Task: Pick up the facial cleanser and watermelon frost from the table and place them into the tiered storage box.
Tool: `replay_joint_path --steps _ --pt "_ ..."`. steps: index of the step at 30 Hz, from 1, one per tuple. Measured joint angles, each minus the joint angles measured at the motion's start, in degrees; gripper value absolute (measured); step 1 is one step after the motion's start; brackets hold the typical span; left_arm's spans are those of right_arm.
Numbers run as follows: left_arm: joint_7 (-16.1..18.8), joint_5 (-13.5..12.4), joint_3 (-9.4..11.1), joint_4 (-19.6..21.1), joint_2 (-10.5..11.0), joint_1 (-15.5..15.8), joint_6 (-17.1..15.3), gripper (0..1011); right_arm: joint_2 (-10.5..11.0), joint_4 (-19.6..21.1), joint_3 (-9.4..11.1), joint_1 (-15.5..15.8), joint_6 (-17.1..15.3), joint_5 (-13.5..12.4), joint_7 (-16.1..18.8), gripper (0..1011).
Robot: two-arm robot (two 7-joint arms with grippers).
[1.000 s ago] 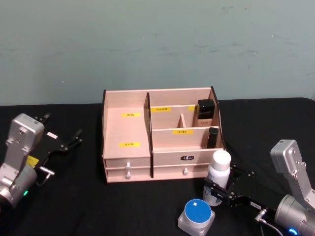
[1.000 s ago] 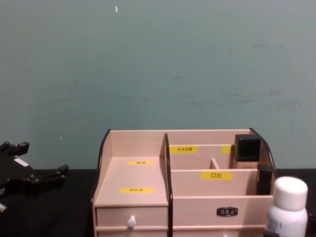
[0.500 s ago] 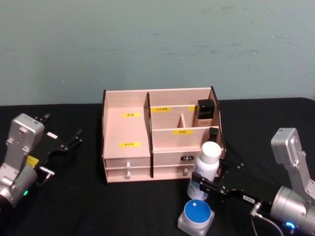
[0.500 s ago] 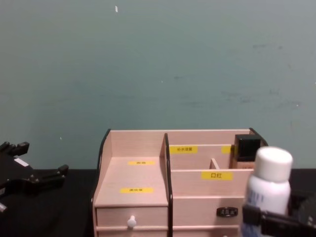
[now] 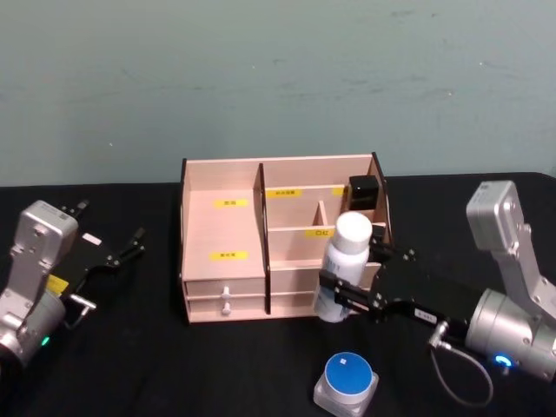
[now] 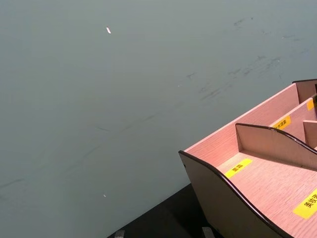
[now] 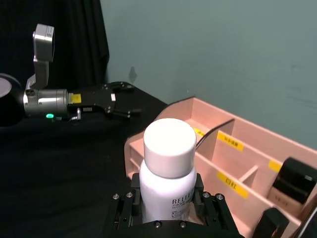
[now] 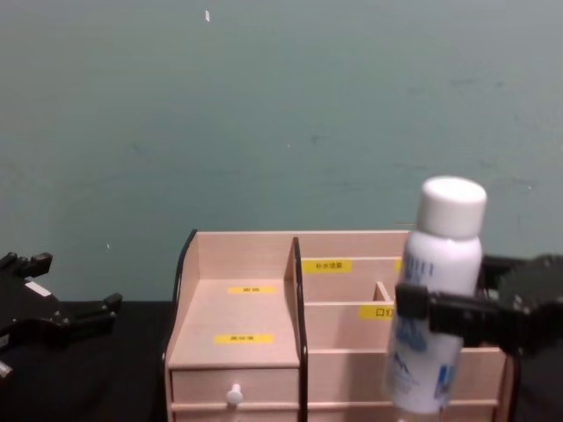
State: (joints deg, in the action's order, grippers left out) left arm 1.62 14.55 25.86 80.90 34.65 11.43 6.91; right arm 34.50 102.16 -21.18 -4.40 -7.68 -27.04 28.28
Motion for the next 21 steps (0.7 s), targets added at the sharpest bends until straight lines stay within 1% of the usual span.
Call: replay_joint_path --steps 5,7,15,18,19,21 --pt "0.00 0.00 0.00 0.00 0.00 0.00 0.00 1010 -0.01 0.48 -0.30 -1.74 -0.77 -0.25 -0.48 592" --pt "0.00 0.00 0.00 0.00 0.00 0.00 0.00 1010 -0.06 0.72 -0.33 -2.96 -1.18 -0.70 -0.63 592" --pt "0.00 0.00 0.00 0.00 0.00 0.00 0.00 1010 -0.54 0.41 -0.56 -5.89 -1.95 -2.15 -0.63 592" --pt "0.00 0.00 0.00 0.00 0.00 0.00 0.00 1010 -1.05 -0.32 -1.17 -7.76 -2.42 -2.83 -0.55 592" --pt "0.00 0.00 0.00 0.00 0.00 0.00 0.00 1010 -1.05 -0.32 -1.17 -7.76 -2.42 -2.83 -0.55 592" --pt "0.00 0.00 0.00 0.00 0.00 0.00 0.00 1009 -1.40 -0.86 -1.77 -8.96 -2.69 -3.00 -0.45 592"
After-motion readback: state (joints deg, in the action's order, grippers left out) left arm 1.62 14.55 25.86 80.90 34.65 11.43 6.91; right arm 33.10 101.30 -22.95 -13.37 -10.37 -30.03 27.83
